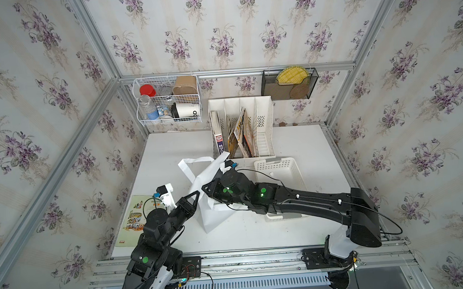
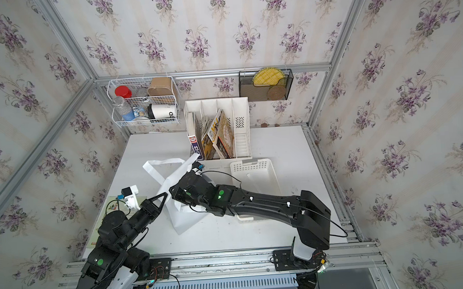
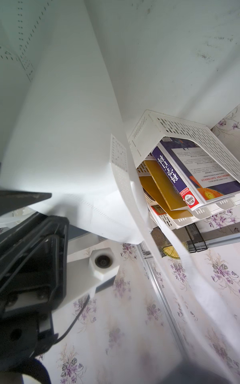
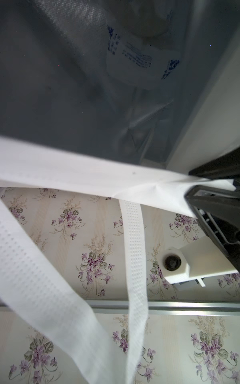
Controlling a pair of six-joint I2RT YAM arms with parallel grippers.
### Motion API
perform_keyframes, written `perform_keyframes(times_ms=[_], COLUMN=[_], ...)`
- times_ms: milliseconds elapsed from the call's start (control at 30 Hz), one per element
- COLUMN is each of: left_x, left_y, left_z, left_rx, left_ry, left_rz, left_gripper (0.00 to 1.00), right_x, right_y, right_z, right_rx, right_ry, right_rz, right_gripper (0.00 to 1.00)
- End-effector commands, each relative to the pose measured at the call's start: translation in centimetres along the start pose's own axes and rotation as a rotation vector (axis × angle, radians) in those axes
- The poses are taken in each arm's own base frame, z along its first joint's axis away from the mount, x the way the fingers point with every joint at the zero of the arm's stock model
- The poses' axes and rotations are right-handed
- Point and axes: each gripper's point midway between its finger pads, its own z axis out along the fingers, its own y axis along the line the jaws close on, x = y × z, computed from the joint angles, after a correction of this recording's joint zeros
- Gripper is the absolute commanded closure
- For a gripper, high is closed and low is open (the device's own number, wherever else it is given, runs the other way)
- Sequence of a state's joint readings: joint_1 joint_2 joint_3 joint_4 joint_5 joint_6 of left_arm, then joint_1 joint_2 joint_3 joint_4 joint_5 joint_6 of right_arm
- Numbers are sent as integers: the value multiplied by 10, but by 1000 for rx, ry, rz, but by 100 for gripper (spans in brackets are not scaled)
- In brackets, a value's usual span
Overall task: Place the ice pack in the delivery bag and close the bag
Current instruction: Seal the adhesive seal in the delivery bag, then close the delivery bag at the center of the board.
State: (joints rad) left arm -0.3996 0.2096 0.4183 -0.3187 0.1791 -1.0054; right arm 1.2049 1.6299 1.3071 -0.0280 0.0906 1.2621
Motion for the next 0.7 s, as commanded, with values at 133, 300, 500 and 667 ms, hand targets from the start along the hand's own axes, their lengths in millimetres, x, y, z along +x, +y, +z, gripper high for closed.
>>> perform_keyframes(times_ms=[133,300,500,667], left_x=[-7,-7,-6,-5], left_y=[-7,-11,-14,-20], left_z=[-2,-3,-3,-5], left_rx=[21,34,46,64], left_ry=[-33,-30,-17,-7], left_rz=[36,44,45,52], left_gripper=[100,100,100,100], right_x=[-29,-47,-63,-69], right_y=[13,1,-32,-58], right_z=[-37,-78,-127,-144], right_rx=[-37,-13,60,64], right_ry=[-122,-196,-282,-269], right_rz=[-306,-531,-719,-823], right_gripper=[61,40,10,0])
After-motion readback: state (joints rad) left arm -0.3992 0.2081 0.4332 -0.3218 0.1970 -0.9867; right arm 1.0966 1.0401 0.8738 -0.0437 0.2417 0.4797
